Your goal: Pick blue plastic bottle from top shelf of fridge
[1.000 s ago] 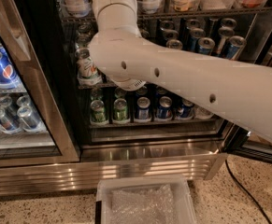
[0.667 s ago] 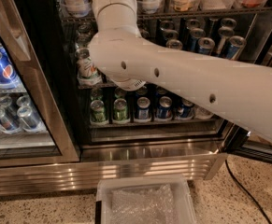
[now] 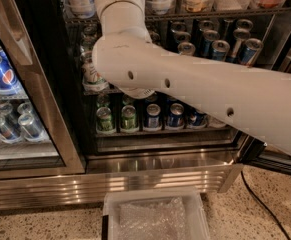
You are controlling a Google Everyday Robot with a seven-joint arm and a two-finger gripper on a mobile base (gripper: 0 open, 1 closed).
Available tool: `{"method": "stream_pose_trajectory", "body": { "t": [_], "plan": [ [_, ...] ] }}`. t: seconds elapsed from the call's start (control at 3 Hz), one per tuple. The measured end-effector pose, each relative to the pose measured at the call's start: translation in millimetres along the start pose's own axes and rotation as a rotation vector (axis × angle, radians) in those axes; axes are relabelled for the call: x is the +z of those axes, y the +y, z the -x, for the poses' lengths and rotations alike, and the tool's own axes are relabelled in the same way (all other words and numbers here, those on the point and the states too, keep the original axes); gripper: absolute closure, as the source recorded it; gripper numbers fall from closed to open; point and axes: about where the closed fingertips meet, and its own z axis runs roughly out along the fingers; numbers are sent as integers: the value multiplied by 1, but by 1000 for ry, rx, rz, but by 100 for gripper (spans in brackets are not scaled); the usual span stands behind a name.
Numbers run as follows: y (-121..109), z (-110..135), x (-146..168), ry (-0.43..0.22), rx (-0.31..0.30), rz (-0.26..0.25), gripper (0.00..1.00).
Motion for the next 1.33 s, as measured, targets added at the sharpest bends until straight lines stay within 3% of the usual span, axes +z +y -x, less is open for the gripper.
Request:
{"method": "stream_pose_trajectory", "body": {
  "t": [1.33],
  "plan": [
    [8,39,-22,-104,28,22,100]
  ]
}}
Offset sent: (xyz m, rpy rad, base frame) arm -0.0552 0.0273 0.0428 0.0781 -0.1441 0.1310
